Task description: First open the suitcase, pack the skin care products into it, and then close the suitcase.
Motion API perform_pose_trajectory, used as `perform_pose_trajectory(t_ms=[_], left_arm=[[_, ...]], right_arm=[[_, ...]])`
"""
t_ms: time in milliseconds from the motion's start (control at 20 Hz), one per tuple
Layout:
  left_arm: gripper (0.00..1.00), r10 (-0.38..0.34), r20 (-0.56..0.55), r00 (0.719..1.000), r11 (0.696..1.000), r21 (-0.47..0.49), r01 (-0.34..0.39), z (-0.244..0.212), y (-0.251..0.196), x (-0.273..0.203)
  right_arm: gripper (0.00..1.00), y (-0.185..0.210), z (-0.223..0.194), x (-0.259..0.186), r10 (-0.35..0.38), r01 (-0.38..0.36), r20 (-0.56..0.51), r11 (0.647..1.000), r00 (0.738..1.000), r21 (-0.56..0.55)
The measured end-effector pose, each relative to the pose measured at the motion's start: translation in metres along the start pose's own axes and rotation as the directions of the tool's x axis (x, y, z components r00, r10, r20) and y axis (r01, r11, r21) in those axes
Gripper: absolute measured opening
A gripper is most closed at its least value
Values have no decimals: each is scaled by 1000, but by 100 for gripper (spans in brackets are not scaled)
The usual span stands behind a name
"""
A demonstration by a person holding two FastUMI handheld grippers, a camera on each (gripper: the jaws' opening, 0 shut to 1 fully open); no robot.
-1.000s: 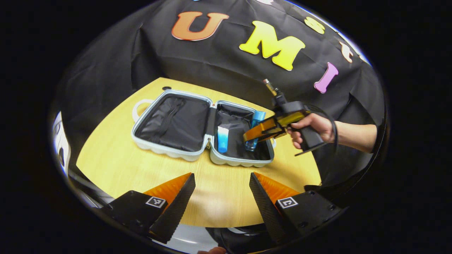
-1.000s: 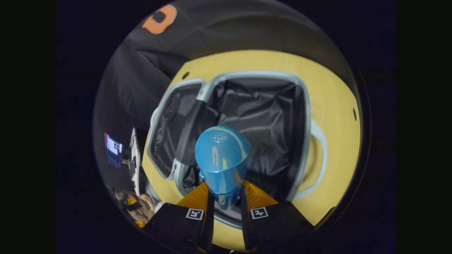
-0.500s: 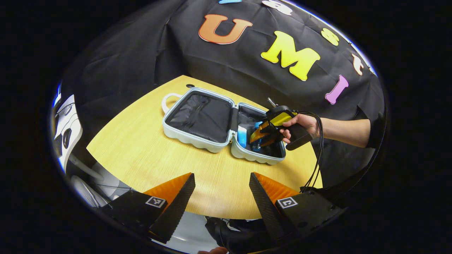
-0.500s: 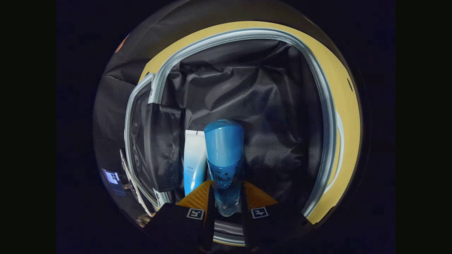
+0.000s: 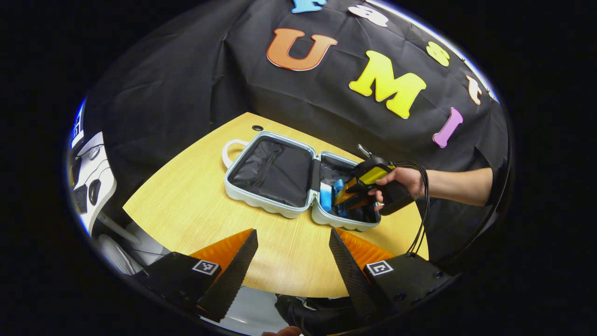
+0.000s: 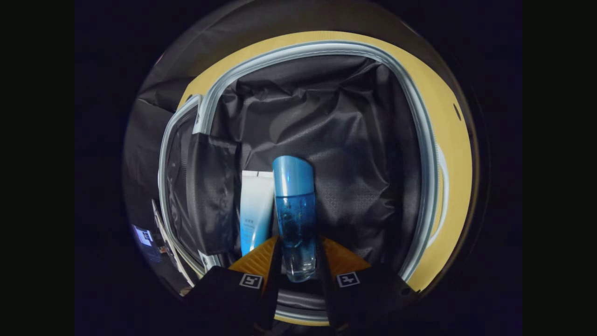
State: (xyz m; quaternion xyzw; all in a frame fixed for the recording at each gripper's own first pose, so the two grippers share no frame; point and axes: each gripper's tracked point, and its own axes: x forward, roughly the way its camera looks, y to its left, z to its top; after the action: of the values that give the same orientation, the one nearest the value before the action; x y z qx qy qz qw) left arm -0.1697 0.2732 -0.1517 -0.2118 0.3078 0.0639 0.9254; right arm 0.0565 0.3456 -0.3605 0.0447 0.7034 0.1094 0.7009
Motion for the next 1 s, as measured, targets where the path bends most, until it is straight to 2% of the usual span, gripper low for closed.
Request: perform_pose_trajectory(t_ms=[100,200,300,400,500,550,600,650,800,850,950,1000], left_arm=[[99,8,23,1000,998,-55,-6,12,8,8],[99,14,38,999,994,-108,-10,24,21,22],[99,7,62,998,991,-136,2,38,33,39],[98,31,79,996,992,-123,-21,56,55,57],[99,61,80,995,992,-118,-51,71,82,78],[98,70,72,995,989,-134,-60,78,95,90],[98,69,68,995,987,-151,-58,88,104,101],[99,63,67,996,984,-169,-51,95,114,113],[99,53,32,998,977,-208,-45,106,145,150],[99,62,15,998,976,-212,-58,106,157,161],[99,69,-14,998,970,-231,-70,105,174,184],[98,70,-28,997,964,-255,-75,106,181,195]], right_arm=[[42,1,-6,-14,30,-29,10,999,1000,-18],[46,-2,-13,-35,70,-66,67,996,995,-51],[60,-9,-19,-62,101,-89,149,992,984,-85],[64,-19,-28,-89,131,-96,245,984,961,-148],[65,-36,-32,-122,142,-63,369,974,918,-218],[71,-43,-34,-139,153,-45,425,966,892,-254],[71,-49,-39,-156,166,-25,475,957,864,-288],[71,-57,-47,-172,169,-3,502,949,848,-315],[72,-75,-58,-216,185,60,610,932,771,-358],[72,-79,-64,-227,192,63,631,931,752,-359],[72,-85,-81,-244,214,23,642,940,736,-340],[67,-89,-83,-252,217,6,651,946,727,-323]])
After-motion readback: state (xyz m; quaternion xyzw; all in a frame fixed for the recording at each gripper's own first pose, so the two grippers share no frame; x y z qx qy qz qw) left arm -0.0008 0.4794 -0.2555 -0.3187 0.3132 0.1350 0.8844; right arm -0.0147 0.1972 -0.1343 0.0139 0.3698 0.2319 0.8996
